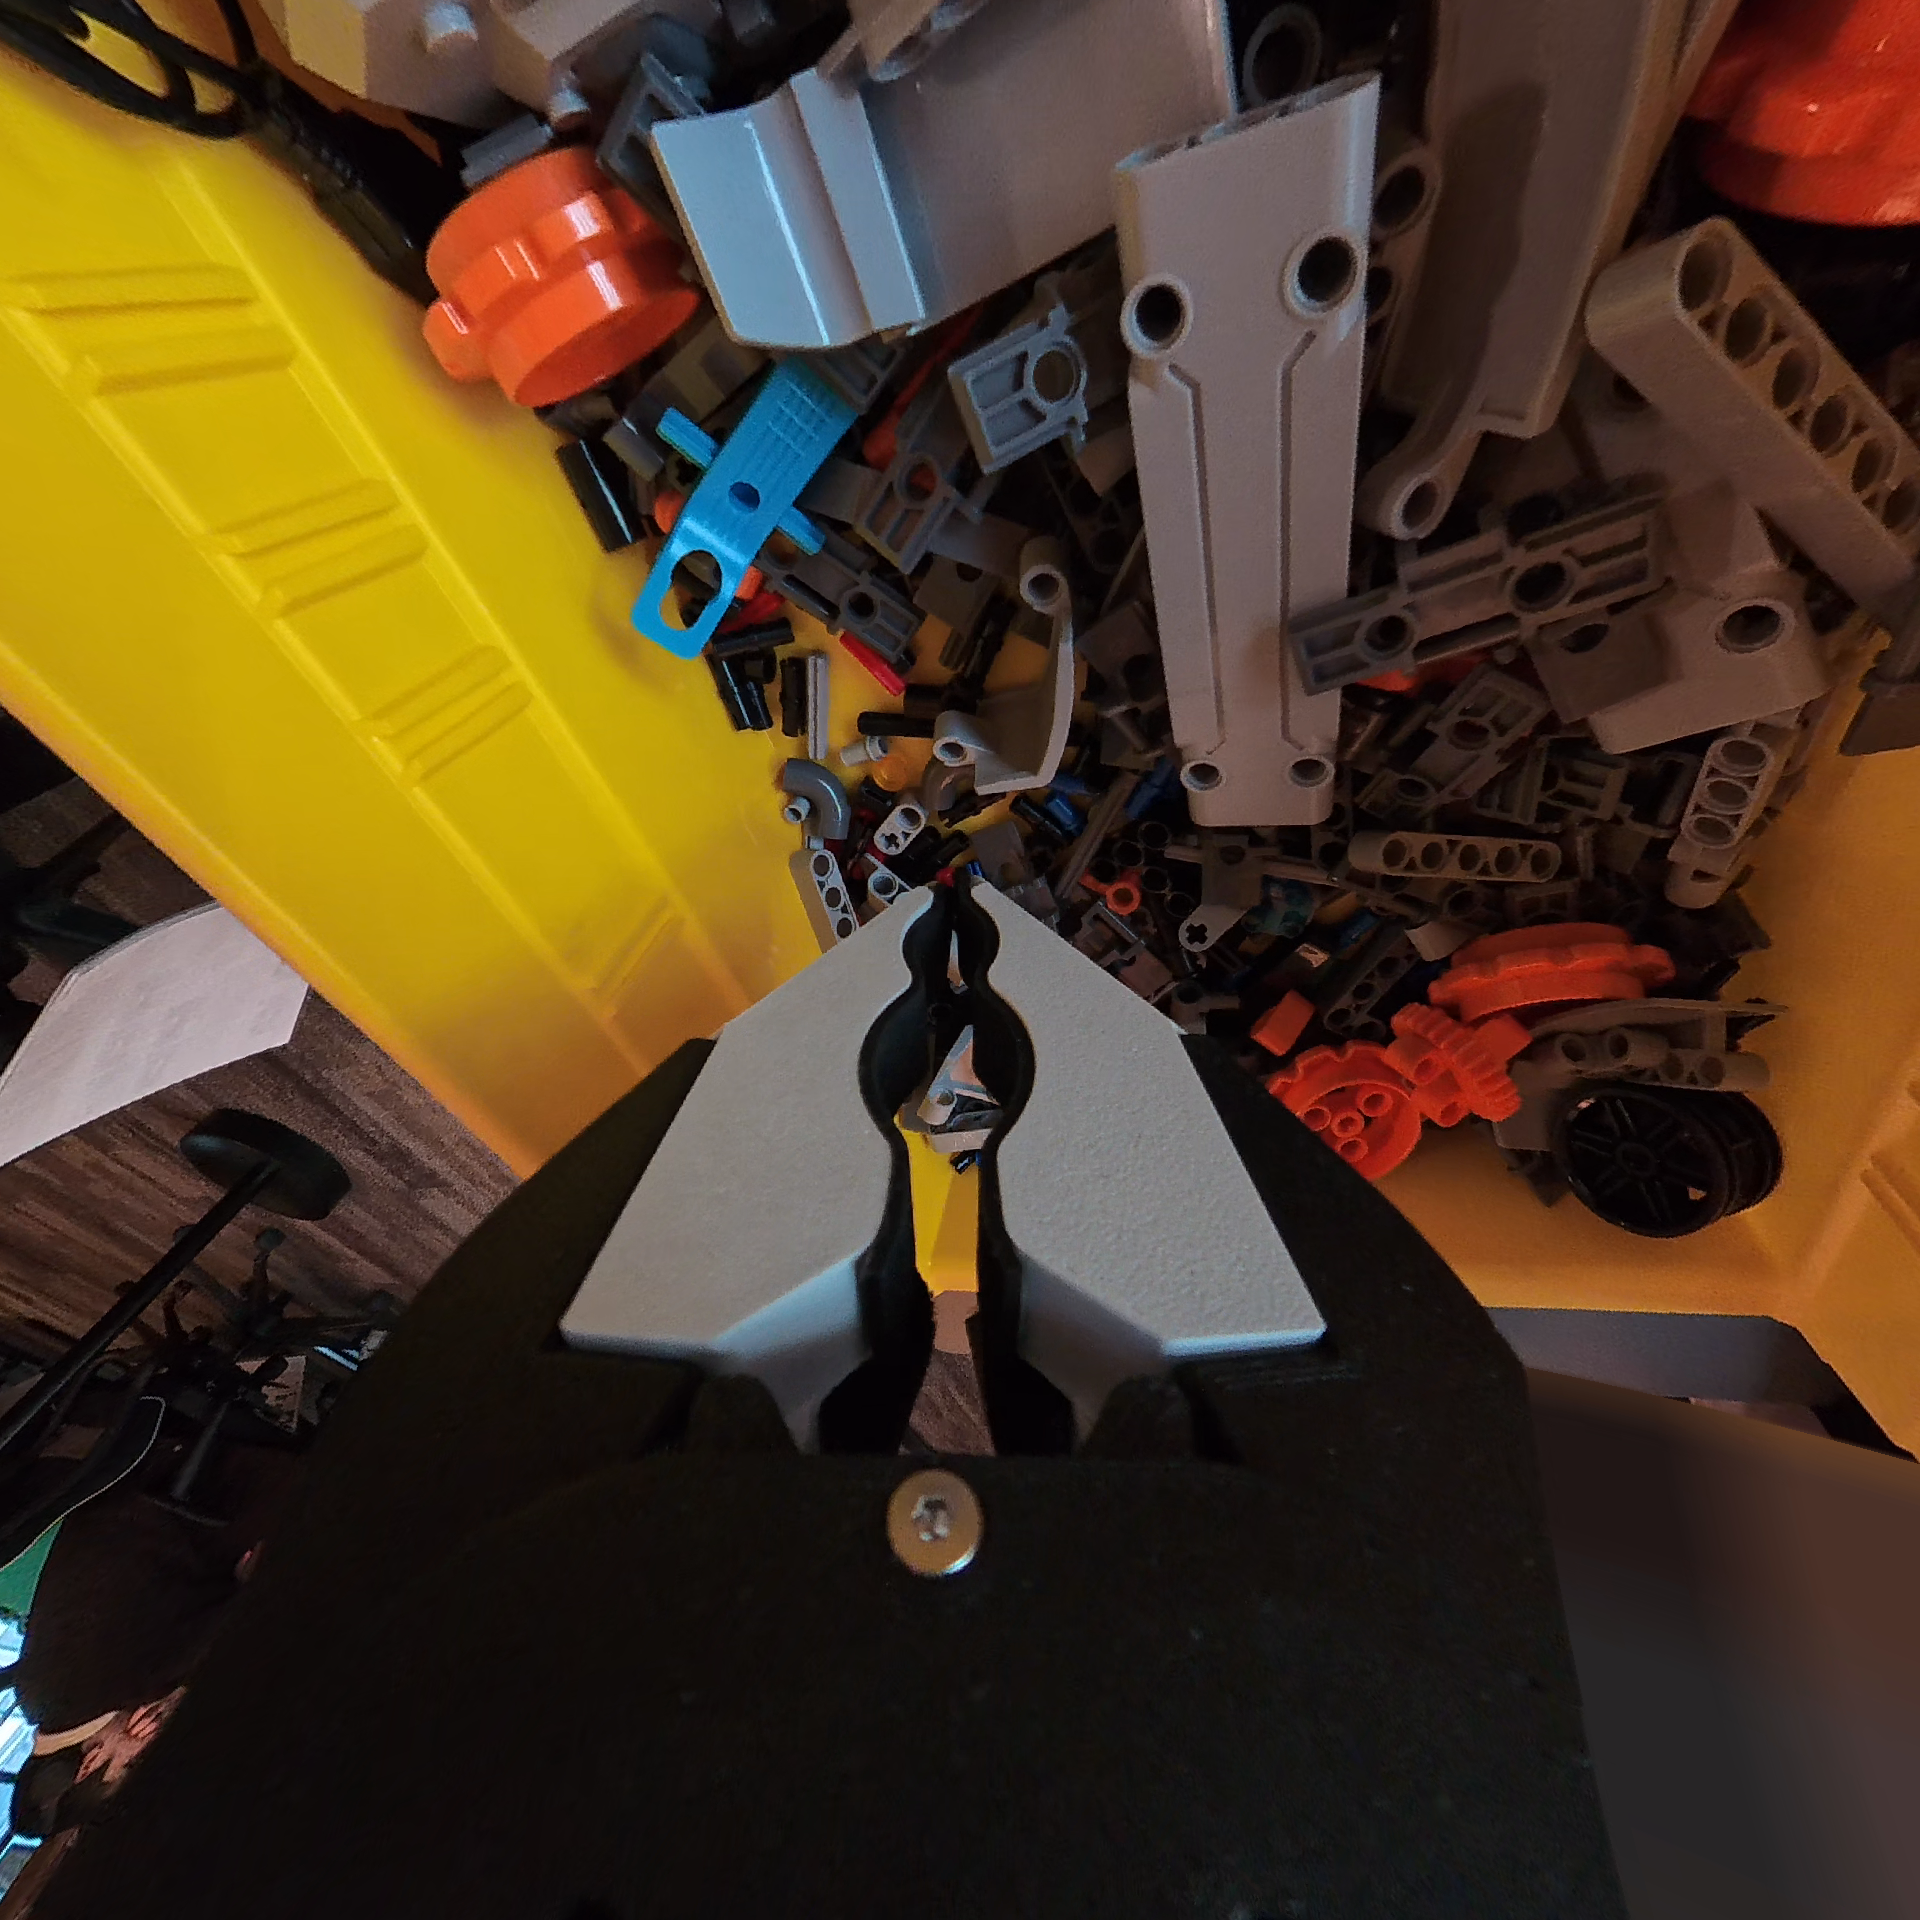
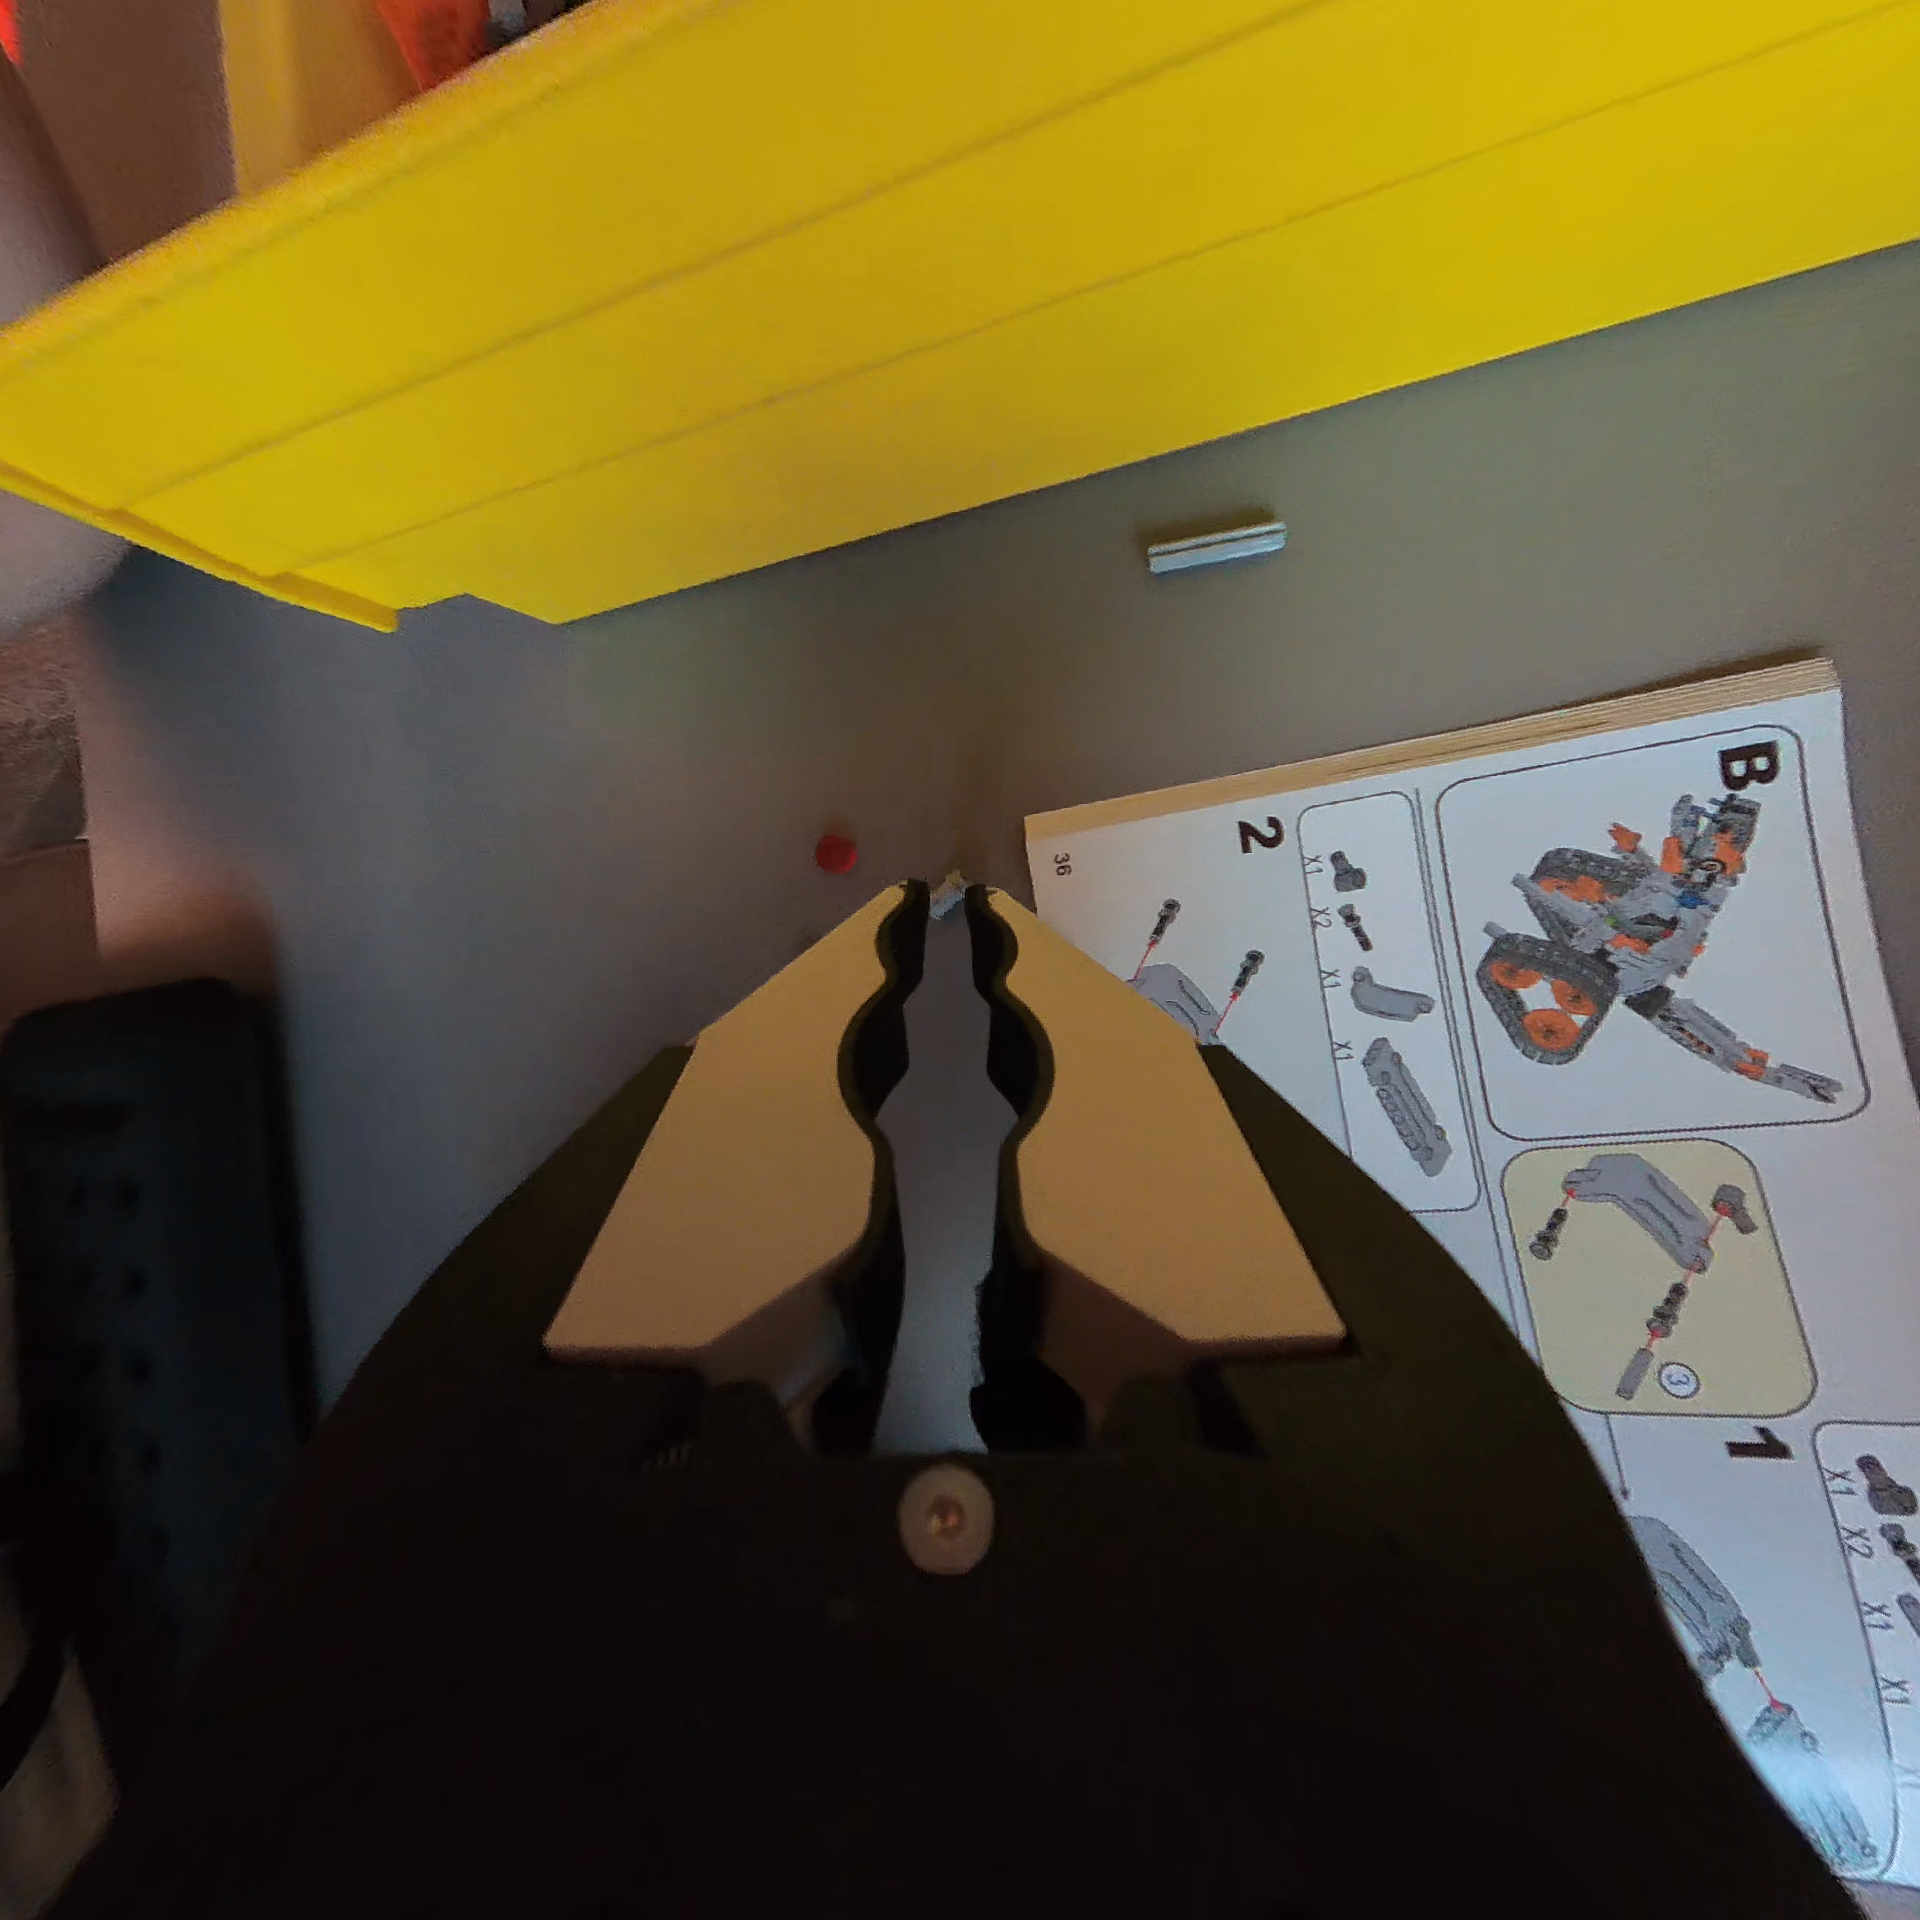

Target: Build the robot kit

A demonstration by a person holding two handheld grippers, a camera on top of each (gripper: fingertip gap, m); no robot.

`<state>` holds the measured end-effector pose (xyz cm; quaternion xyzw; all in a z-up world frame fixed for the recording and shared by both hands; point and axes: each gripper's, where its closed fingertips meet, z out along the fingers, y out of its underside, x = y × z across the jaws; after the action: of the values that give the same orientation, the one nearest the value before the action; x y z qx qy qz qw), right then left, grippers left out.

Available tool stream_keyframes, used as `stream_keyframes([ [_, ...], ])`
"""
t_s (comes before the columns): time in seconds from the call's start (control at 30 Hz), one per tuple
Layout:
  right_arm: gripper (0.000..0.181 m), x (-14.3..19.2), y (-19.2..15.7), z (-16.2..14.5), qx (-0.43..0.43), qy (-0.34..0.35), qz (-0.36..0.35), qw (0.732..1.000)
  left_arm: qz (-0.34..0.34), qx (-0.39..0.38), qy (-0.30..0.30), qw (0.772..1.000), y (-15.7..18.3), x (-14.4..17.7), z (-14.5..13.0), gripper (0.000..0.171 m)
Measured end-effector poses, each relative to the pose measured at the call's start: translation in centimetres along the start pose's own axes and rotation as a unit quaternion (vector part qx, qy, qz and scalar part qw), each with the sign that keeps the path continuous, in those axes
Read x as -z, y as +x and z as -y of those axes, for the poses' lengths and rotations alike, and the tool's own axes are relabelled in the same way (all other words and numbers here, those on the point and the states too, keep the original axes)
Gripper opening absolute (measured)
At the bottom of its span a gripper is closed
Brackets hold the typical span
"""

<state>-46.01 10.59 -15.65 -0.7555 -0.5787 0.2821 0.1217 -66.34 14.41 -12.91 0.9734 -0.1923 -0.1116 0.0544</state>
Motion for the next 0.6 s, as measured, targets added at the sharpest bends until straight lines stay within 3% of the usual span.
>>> stream_keyframes([
  [0.13,0.007,-0.3,0.4,0.0,0.016,0.0,-0.024,1.0,0.0,0.0,-0.002,1.0,0.0,0.0,0.0,0.0],
  [0.47,0.0,-0.3,-0.6,-0.8,0.029,-0.02,0.032,0.999,0.001,0.001,-0.003,1.0,0.0,-0.1,-0.1,0.0],
  [0.6,0.006,0.3,-0.4,1.0,0.001,0.032,0.03,0.999,0.002,0.0,-0.003,1.0,0.0,-0.1,-0.1,0.0],
])
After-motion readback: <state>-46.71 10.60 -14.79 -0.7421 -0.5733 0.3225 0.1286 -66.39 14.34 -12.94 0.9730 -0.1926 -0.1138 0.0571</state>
